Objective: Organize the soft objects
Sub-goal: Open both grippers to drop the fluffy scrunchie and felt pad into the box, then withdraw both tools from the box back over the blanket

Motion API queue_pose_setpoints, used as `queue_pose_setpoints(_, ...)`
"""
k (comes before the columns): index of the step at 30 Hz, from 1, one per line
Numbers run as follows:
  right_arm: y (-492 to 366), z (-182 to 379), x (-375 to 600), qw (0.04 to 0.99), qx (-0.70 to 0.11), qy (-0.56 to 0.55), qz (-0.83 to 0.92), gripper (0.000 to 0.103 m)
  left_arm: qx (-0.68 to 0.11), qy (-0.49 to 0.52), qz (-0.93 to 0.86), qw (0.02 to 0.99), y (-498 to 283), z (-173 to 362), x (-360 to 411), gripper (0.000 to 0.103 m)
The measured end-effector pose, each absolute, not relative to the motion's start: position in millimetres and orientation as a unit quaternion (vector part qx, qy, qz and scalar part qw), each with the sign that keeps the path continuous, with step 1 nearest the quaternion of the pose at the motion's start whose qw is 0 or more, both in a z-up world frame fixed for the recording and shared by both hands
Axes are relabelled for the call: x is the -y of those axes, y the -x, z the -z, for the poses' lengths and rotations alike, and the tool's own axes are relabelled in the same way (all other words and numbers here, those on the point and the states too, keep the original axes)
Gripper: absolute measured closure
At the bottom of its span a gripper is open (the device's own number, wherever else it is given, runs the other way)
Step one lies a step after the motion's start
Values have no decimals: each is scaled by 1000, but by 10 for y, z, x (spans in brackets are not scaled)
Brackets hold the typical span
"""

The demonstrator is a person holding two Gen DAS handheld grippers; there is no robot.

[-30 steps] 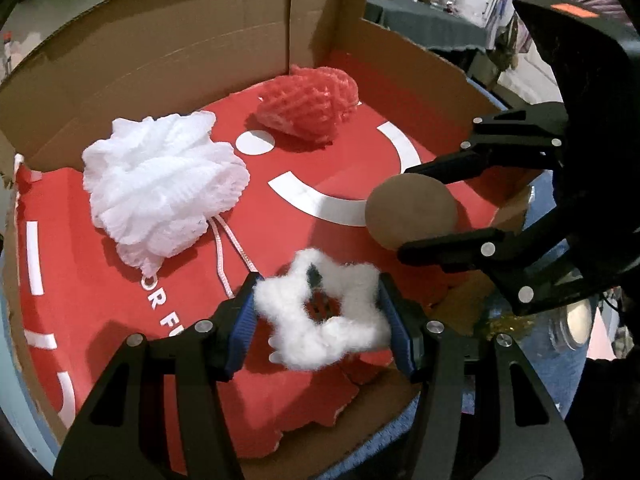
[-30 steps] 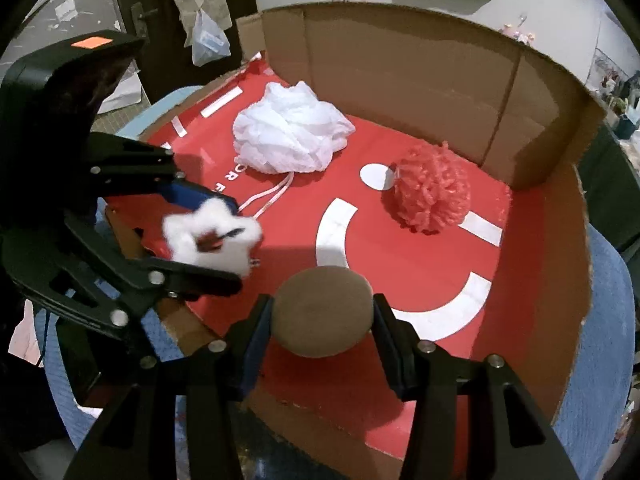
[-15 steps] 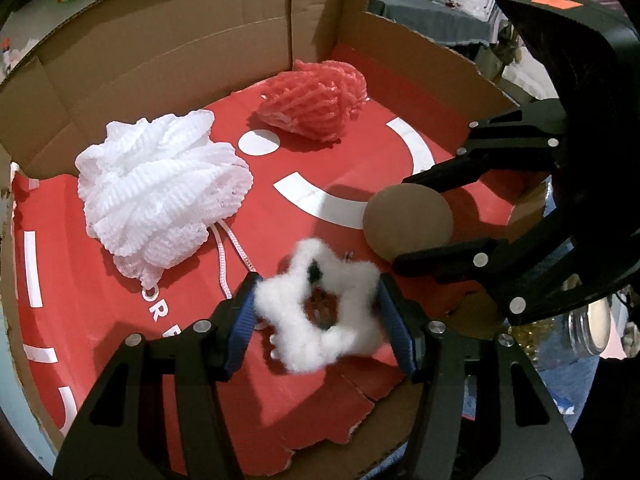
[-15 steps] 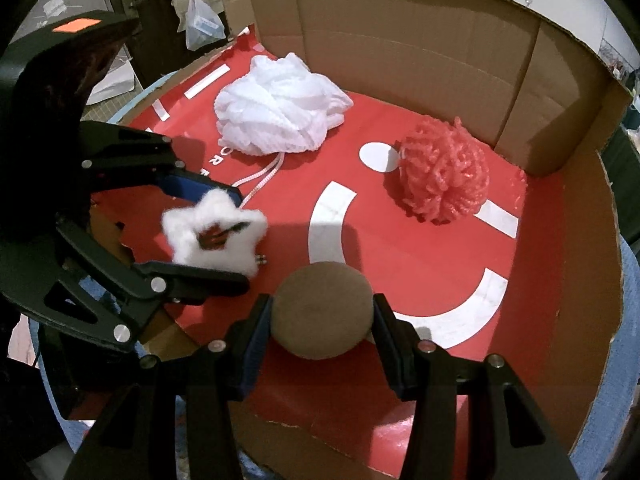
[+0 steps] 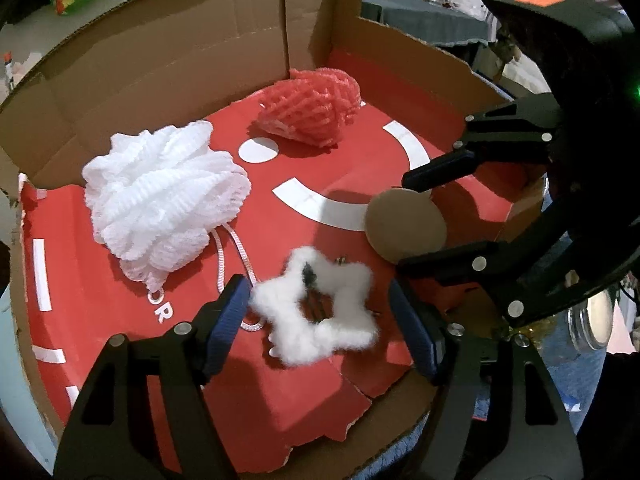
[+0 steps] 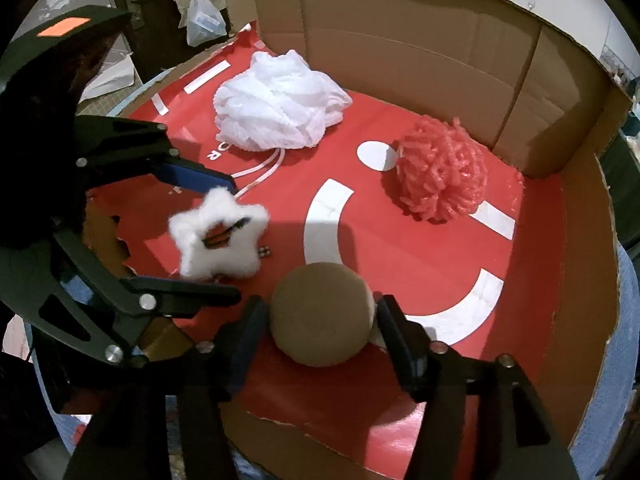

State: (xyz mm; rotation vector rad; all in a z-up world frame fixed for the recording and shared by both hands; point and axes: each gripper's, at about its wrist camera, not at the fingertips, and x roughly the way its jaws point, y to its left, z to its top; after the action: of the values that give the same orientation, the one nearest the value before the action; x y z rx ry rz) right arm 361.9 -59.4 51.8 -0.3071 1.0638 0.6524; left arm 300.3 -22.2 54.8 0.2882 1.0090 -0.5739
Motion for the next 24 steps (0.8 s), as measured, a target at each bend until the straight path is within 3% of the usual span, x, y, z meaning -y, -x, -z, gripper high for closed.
queue_pose_setpoints(8, -3565, -650, 694, 811, -487, 130, -297, 38, -455, -122, 260, 843, -2863, -789, 108, 29)
queue_pose_setpoints(13, -3403, -913, 785, 829, -463, 121, -289, 32, -420, -104, 251, 866, -2609, -1069, 51, 18)
queue_pose_setpoints(15, -3296, -1043, 828, 838, -449, 118, -286, 23, -406, -97, 252, 873, -2504, -1171, 39, 16)
queue_pose_setpoints(24, -2747, -1583, 988, 882, -379, 110, -258, 6, -319, -68, 233, 916, -1848, -1659, -26, 7)
